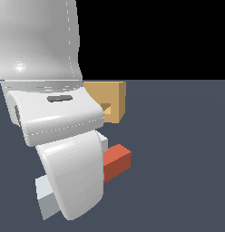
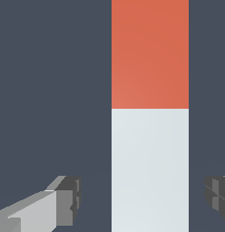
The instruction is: Insert the peg into the horizontal hole in a box.
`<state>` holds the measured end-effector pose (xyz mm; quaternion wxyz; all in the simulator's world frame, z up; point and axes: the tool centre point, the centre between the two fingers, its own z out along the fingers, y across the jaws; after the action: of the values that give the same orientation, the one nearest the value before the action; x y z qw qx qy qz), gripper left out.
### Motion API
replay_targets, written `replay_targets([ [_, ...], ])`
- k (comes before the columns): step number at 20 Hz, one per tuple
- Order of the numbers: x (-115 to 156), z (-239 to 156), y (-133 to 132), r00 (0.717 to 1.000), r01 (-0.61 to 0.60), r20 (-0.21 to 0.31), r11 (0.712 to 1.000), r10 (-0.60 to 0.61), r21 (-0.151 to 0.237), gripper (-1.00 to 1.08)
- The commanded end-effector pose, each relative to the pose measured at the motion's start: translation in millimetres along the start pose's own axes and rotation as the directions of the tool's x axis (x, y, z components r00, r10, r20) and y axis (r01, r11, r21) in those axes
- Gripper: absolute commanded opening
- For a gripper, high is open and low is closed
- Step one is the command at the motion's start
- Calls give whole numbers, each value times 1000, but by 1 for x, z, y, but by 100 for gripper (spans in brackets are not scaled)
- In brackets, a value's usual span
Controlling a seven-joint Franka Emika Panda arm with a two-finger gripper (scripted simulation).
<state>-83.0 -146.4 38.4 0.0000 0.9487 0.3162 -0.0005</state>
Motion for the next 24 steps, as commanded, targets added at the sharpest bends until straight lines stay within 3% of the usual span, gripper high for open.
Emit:
replay_targets([
  [1,0,10,0,1000,-1,-1,1000,1,0,100],
  [6,0,17,0,1000,-2,-1,1000,2,0,100],
  [7,0,17,0,1000,-2,-1,1000,2,0,-100],
  [18,0,17,0,1000,0,-1,1000,0,-1,-100],
  [24,24,11,-15,996,87,-1,996,-87,-1,-100],
])
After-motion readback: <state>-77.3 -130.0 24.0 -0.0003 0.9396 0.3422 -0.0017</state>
